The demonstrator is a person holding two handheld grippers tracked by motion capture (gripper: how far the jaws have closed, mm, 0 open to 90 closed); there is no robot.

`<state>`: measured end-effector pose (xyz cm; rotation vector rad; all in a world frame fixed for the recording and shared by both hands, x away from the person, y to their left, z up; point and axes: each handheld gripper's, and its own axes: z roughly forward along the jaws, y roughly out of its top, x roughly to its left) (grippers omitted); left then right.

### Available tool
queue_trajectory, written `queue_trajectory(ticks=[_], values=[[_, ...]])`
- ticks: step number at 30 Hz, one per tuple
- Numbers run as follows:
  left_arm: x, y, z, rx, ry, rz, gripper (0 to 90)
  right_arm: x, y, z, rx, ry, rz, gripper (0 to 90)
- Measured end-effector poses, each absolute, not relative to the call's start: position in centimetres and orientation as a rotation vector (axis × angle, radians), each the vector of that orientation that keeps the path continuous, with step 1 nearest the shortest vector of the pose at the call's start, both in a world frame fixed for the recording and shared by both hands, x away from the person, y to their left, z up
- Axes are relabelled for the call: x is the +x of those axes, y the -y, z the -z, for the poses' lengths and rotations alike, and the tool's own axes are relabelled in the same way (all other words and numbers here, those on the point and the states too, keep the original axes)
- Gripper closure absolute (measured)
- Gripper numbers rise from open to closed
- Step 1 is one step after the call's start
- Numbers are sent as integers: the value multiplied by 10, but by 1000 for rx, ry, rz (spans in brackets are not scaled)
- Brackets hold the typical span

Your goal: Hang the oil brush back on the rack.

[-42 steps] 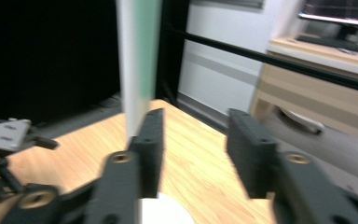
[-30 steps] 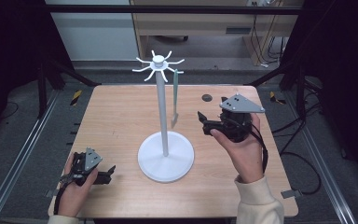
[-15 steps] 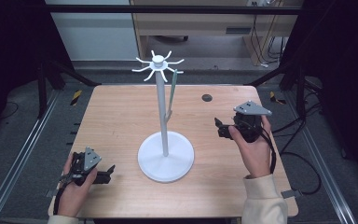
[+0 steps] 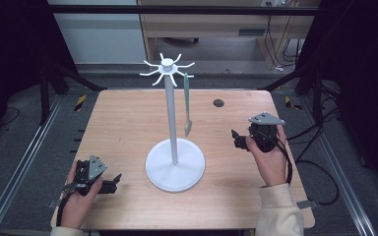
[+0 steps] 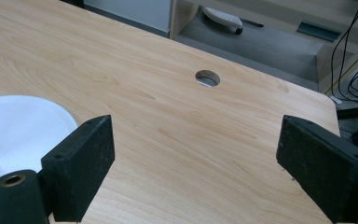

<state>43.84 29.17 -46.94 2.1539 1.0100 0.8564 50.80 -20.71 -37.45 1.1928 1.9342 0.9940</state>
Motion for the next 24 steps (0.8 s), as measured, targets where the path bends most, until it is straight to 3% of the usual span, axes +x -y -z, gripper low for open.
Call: queue_trajectory(ticks=[24], values=[[438,-292,469,2158,-1008,-857,27,515,214,427,1294,-2034,-903,120]])
